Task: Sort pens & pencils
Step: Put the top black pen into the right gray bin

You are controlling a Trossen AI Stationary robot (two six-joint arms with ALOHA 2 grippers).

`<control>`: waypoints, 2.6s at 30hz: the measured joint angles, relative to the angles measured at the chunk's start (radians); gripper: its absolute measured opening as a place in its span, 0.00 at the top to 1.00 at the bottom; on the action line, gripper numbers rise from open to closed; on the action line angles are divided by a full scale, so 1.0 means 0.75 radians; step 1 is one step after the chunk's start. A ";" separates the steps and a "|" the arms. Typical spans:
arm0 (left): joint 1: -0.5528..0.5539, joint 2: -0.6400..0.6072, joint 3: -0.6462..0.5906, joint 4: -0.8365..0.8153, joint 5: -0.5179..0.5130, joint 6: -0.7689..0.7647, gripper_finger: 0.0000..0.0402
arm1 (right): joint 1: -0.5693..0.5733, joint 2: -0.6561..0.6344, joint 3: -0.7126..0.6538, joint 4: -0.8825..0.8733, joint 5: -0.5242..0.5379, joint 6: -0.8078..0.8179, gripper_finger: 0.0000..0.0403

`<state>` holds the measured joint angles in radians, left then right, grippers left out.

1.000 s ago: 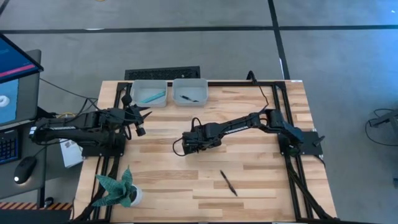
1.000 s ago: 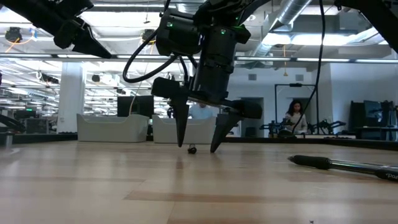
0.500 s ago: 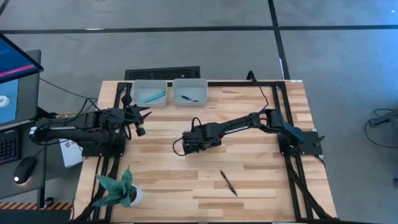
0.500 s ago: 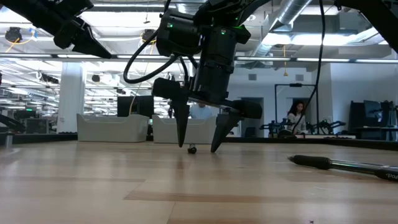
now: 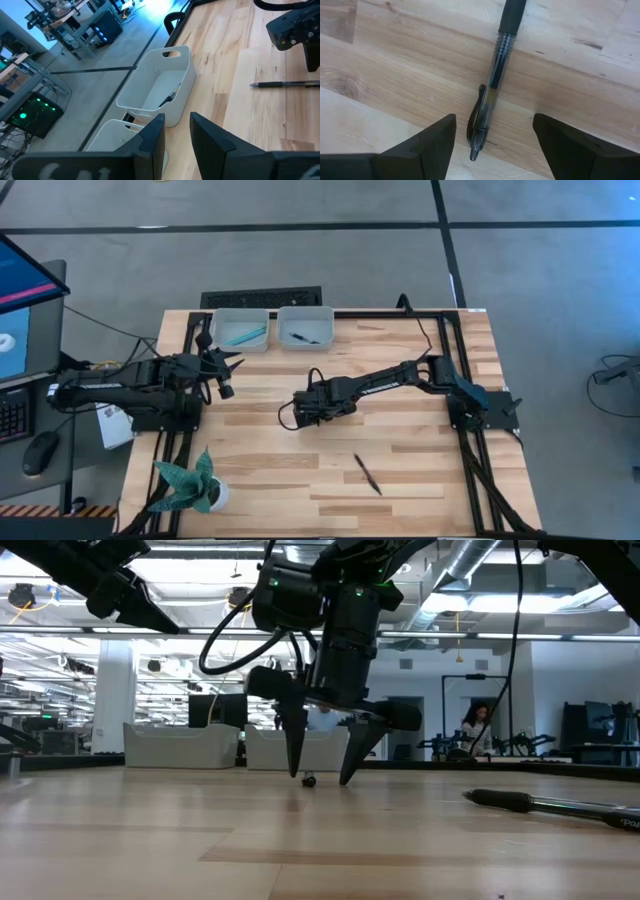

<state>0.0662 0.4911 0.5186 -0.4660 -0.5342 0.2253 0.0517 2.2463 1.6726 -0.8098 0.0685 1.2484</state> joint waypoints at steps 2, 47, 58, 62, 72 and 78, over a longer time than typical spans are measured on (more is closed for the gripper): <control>0.000 0.000 0.000 0.000 0.000 0.000 0.80 | -0.002 0.000 -0.001 -0.003 -0.005 0.000 0.30; 0.000 0.000 0.000 0.000 0.000 0.000 0.80 | -0.003 -0.001 -0.001 -0.063 -0.010 0.012 0.76; 0.000 0.000 0.000 0.001 0.000 0.000 0.80 | -0.006 0.019 0.003 -0.086 -0.075 -0.021 0.76; 0.000 0.000 0.000 0.001 0.000 0.000 0.80 | -0.006 0.041 0.009 -0.096 -0.100 -0.024 0.76; 0.000 0.000 0.000 0.001 0.000 -0.002 0.80 | -0.019 0.040 0.006 -0.087 -0.117 -0.049 0.76; 0.000 0.000 0.000 0.001 0.000 -0.002 0.80 | -0.023 0.040 0.006 -0.088 -0.126 -0.070 0.76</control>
<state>0.0662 0.4910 0.5186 -0.4656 -0.5343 0.2235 0.0342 2.2761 1.6772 -0.8761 -0.0257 1.1957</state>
